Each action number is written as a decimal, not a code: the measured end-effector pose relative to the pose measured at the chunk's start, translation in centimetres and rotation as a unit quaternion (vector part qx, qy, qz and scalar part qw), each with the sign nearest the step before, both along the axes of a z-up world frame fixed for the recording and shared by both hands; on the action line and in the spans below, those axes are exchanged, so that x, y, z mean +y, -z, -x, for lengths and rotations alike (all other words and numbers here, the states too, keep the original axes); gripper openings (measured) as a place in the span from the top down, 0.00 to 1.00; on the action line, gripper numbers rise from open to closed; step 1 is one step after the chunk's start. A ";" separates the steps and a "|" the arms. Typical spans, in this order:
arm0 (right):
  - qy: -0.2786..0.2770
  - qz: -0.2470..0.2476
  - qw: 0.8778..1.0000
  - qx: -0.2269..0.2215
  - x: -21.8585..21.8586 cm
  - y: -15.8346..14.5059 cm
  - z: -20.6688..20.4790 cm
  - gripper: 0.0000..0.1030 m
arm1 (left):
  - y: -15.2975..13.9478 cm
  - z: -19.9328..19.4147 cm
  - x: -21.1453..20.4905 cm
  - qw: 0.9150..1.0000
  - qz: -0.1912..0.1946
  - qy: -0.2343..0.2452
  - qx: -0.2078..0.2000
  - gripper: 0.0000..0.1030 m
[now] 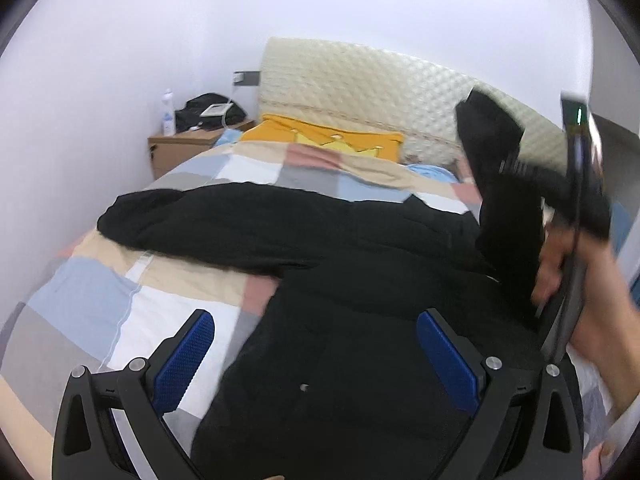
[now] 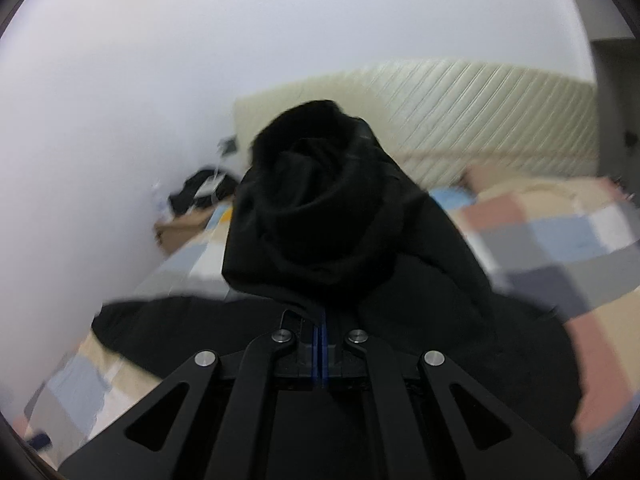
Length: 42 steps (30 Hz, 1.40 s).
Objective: Fold large clothes
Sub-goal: 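Lift the sleeve and fold it across the jacket body with the right tool, then open the right tool to release the sleeve on the jacket body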
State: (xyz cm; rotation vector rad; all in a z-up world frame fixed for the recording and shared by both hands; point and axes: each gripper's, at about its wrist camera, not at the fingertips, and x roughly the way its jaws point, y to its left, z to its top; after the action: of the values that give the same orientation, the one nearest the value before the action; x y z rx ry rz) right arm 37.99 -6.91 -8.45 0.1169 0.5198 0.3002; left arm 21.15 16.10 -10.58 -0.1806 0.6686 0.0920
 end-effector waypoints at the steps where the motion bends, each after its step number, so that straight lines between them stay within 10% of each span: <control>1: -0.011 0.007 1.000 0.012 0.9 1.7 0.0 0.99 | 0.3 -0.2 0.5 1.000 0.006 -0.003 0.004 0.01; 10: -0.054 0.089 0.988 0.115 6.8 14.5 1.0 1.00 | 2.3 -1.5 1.4 1.000 0.005 -0.014 0.028 0.01; 15: -0.055 0.088 0.984 0.146 6.5 16.6 0.4 0.99 | 2.9 -1.9 1.2 0.999 0.006 -0.008 0.030 0.01; 28: -0.089 0.095 0.978 0.165 5.3 13.3 3.2 0.77 | 2.7 -1.6 0.7 1.000 0.002 0.000 0.023 0.01; 32: -0.105 0.080 0.980 0.148 4.6 11.5 5.2 0.12 | 2.2 -1.2 -0.1 1.000 -0.003 0.004 0.019 0.01; 42: -0.036 0.045 0.996 0.071 -3.1 3.2 9.5 0.12 | 1.4 -0.2 -3.0 0.999 -0.025 0.024 0.010 0.01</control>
State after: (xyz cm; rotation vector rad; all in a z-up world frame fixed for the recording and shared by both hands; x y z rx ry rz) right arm 28.54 -10.00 -11.70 0.0316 0.6796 0.3395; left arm 21.34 13.12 -11.94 -0.1150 0.6892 0.0649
